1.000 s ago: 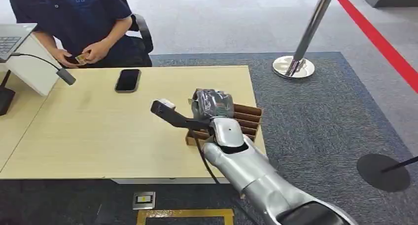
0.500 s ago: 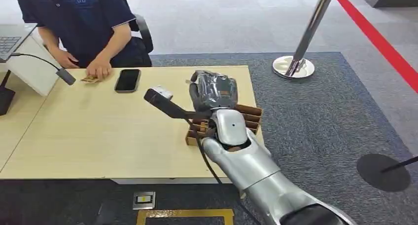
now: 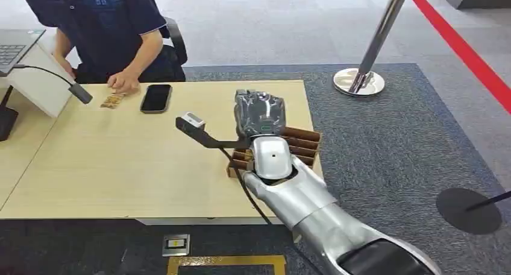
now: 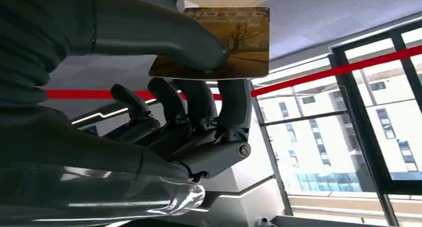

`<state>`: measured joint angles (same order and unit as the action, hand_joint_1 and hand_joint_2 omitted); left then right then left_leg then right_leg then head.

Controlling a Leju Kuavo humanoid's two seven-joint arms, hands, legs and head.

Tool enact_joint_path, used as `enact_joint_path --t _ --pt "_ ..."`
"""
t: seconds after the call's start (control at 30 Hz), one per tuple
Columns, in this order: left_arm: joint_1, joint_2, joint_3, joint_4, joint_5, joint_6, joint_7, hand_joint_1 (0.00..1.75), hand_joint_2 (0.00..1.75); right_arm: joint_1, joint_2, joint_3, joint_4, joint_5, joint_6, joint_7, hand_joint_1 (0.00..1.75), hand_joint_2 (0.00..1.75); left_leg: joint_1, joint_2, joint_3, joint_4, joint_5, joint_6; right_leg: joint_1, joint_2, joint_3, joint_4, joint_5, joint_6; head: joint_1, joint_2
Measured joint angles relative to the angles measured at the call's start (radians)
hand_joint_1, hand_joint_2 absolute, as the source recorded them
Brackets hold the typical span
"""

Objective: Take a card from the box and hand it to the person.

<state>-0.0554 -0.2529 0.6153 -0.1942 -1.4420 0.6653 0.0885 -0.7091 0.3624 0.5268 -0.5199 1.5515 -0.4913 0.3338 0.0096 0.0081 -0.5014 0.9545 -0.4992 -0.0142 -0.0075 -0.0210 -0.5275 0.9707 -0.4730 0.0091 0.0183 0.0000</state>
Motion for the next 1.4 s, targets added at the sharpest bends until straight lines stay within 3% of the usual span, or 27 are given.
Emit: enact_joint_path --t 0.7,0.8,0.9,1.07,1.23,1.4 --pt "-0.003 0.000 -0.006 0.000 -0.016 -0.009 0.005 0.00 0.00 -0.002 0.002 0.024 0.053 -0.043 -0.011 -0.015 1.45 1.75 0.000 0.000 0.000 0.000 0.000 0.000 0.000 0.000 0.000 0.000 0.000 0.000 0.000 0.000" --pt "-0.003 0.000 -0.009 0.000 -0.019 -0.009 0.005 0.00 0.00 -0.001 0.003 0.036 0.042 -0.080 -0.034 -0.047 1.45 1.75 0.000 0.000 0.000 0.000 0.000 0.000 0.000 0.000 0.000 0.000 0.000 0.000 0.000 0.000" --pt "-0.003 0.000 -0.010 0.000 -0.018 -0.009 0.005 0.00 0.00 -0.001 0.003 0.069 0.009 -0.140 -0.056 -0.088 1.40 1.75 0.000 0.000 0.000 0.000 0.000 0.000 0.000 0.000 0.000 0.000 0.000 0.000 0.000 0.000" --pt "-0.003 -0.001 -0.011 0.000 -0.021 -0.008 0.005 0.00 0.00 0.002 0.008 0.137 -0.056 -0.196 -0.055 -0.098 1.34 1.75 0.000 0.000 0.000 0.000 0.000 0.000 0.000 0.000 0.000 0.000 0.000 0.000 0.000 0.000" --pt "-0.003 -0.001 -0.011 0.000 -0.012 -0.006 0.005 0.00 0.00 0.001 0.009 0.199 -0.080 -0.241 -0.032 -0.094 1.13 1.75 0.000 0.000 0.000 0.000 0.000 0.000 0.000 0.000 0.000 0.000 0.000 0.000 0.000 0.000" --pt "-0.003 -0.001 -0.011 0.000 -0.004 -0.004 0.005 0.00 0.00 -0.001 0.010 0.255 -0.078 -0.273 -0.009 -0.082 1.20 1.75 0.000 0.000 0.000 0.000 0.000 0.000 0.000 0.000 0.000 0.000 0.000 0.000 0.000 0.000"
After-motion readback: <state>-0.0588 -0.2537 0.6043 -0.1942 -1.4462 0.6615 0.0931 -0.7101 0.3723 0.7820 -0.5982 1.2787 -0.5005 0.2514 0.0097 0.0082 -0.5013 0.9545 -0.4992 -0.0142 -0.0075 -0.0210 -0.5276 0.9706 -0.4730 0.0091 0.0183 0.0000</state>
